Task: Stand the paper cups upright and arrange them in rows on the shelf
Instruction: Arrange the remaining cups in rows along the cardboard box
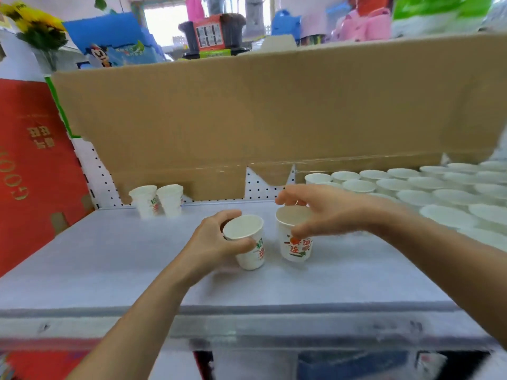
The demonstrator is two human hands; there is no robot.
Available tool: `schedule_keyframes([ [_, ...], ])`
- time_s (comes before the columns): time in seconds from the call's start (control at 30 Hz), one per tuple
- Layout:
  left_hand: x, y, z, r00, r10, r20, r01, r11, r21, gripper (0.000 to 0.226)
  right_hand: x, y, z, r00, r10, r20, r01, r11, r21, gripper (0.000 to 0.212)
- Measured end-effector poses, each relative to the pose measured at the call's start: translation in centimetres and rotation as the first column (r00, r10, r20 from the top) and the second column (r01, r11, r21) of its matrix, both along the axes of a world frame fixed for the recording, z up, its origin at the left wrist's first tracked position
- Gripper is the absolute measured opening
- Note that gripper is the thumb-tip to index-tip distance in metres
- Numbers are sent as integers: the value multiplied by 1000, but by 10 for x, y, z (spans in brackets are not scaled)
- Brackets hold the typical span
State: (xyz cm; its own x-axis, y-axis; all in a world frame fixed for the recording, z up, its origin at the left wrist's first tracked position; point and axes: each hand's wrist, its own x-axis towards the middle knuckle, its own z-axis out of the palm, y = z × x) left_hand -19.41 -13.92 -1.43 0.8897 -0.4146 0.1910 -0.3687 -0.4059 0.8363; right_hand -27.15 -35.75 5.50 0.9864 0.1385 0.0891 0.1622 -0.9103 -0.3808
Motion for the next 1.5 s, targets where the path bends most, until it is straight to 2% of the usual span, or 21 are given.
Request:
schedule_keyframes([
  [0.17, -39, -72, 7, 977, -210, -38, 213, 974, 75, 60, -60, -62, 3, 996, -80, -32, 76, 991, -108, 55],
  [0.3, -57, -109, 15, 946, -317, -65, 323, 941, 106, 62, -86, -91, -3, 992, -121, -24, 118, 986, -119, 57],
  [0.43, -65, -122, 20, 929, -353, -111, 367, 916, 160, 77, -92, -102, -14, 995, -99, 3, 99, 989, -108, 53],
  [0.5, -67, -120, 18, 941, -325, -98, 337, 928, 157, 89, -95, -106, -19, 994, -104, 33, 107, 990, -92, 53],
  [0.6, -77, -118, 13, 989, -150, -8, 150, 986, 73, 98, -100, -111, -23, 989, -124, 79, 131, 987, -93, 55],
  [0.67, -83, -122, 8, 998, -37, 48, 37, 999, 2, 94, -102, -110, -25, 981, -164, 105, 177, 976, -125, 56],
  [0.77, -85, -131, 4, 993, 35, 112, -32, 999, -32, 79, -100, -109, -27, 966, -221, 133, 241, 959, -151, 56],
  [0.9, -81, -142, 4, 995, 7, 95, -2, 999, -53, 69, -96, -114, -25, 959, -252, 131, 265, 959, -96, 46],
  [0.97, -79, -147, 5, 997, -20, 77, 25, 998, -59, 69, -96, -116, -23, 961, -242, 136, 255, 963, -90, 35],
  [1.1, -74, -153, 6, 997, -26, 77, 31, 998, -58, 66, -96, -118, -24, 947, -229, 224, 271, 945, -181, 11],
  [1.23, -72, -155, 5, 997, -20, 77, 24, 998, -60, 65, -100, -116, -25, 939, -203, 278, 289, 904, -315, 15],
  [1.4, -70, -156, 4, 998, -20, 63, 25, 997, -77, 64, -92, -117, -27, 937, -150, 317, 305, 793, -527, 21],
  [1.5, -69, -159, 3, 998, -11, 55, 16, 996, -92, 63, -88, -121, -27, 935, -146, 323, 317, 752, -578, 19],
])
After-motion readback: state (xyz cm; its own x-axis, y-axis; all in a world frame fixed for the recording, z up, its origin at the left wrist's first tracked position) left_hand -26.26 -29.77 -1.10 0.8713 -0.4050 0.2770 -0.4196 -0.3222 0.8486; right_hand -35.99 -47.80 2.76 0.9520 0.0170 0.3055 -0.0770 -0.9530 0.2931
